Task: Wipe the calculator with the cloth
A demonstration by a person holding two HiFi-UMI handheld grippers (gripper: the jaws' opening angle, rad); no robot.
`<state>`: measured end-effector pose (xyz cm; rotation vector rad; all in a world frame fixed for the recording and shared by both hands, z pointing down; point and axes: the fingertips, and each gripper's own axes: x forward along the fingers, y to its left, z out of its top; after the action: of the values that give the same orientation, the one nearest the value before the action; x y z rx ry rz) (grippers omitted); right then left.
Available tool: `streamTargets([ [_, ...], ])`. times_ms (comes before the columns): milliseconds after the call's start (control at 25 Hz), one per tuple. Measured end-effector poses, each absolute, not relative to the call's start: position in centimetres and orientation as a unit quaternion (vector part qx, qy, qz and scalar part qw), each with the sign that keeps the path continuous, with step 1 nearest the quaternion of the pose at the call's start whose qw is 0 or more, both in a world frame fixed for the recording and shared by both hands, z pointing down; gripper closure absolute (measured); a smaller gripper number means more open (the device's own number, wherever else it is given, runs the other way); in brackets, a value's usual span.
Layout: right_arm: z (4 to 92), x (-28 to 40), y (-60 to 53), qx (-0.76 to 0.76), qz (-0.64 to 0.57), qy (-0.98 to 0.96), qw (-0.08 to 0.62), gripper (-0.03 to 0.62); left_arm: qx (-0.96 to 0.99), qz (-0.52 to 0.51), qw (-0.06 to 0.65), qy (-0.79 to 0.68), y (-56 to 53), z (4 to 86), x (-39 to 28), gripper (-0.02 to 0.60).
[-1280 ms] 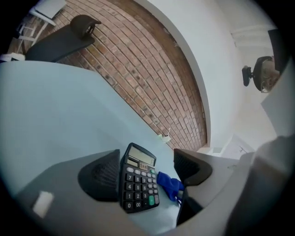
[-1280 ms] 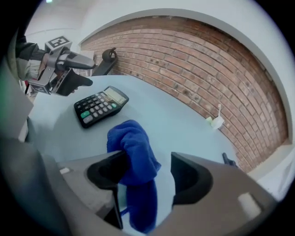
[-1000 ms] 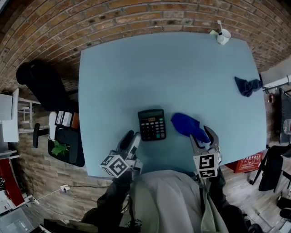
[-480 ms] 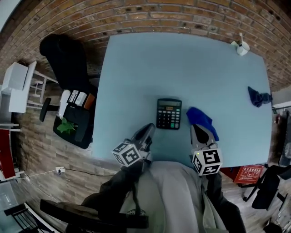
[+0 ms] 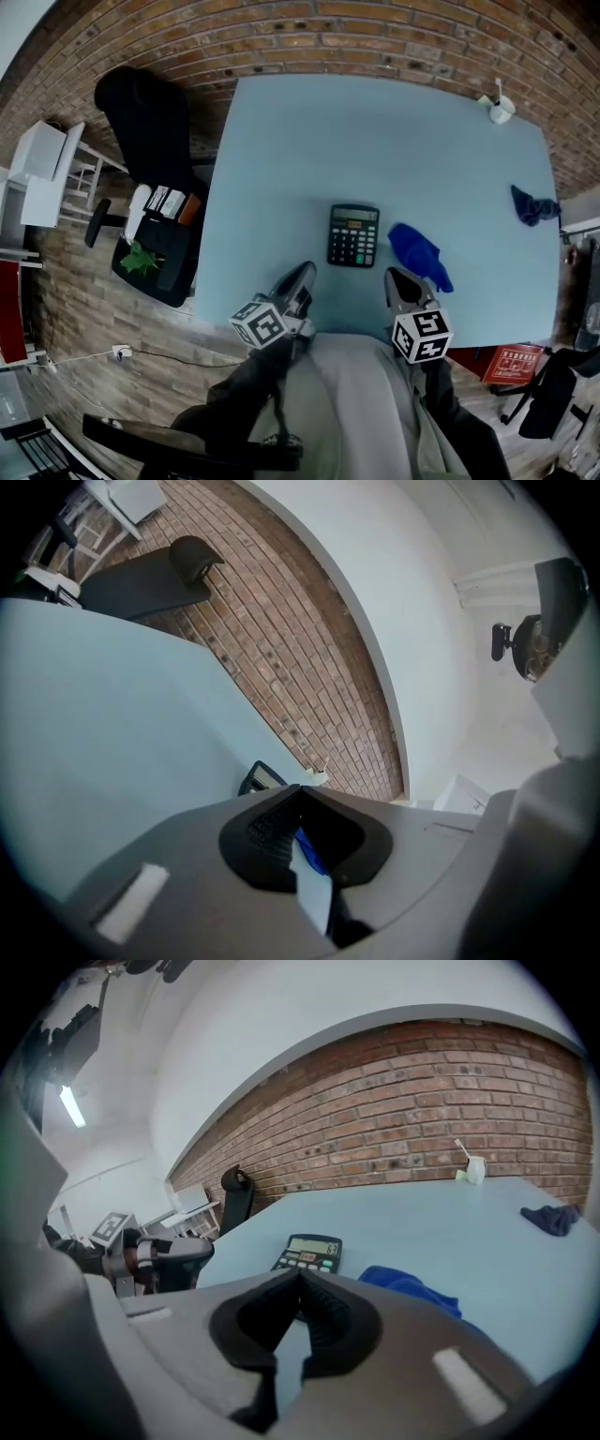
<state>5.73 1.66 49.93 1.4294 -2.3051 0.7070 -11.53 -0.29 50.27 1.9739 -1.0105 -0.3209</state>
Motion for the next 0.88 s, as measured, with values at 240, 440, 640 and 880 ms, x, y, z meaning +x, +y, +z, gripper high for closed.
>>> streamTargets([
  [240, 50.7, 5.6, 2.4, 0.497, 0.252, -0.811, 0.176, 0.591, 0.792, -0.132, 0.438, -0.405, -0.2, 50.1, -11.5, 0.581],
  [440, 51.0, 6.0, 2.4, 0.503, 0.26, -0.806, 0.171, 0.591, 0.793, -0.128, 0.446, -0.395, -0.3, 50.4, -10.8, 0.581],
  [640, 51.1, 6.1, 2.5, 0.502, 0.256, -0.806, 0.18, 0.591, 0.793, -0.128, 0.448, -0.391, -0.4, 50.5, -10.5, 0.581],
  [880, 51.2, 5.6, 2.6, 0.496, 0.249, -0.81, 0.189, 0.591, 0.785, -0.134, 0.456, -0.397, -0.4, 50.9, -10.9, 0.581],
])
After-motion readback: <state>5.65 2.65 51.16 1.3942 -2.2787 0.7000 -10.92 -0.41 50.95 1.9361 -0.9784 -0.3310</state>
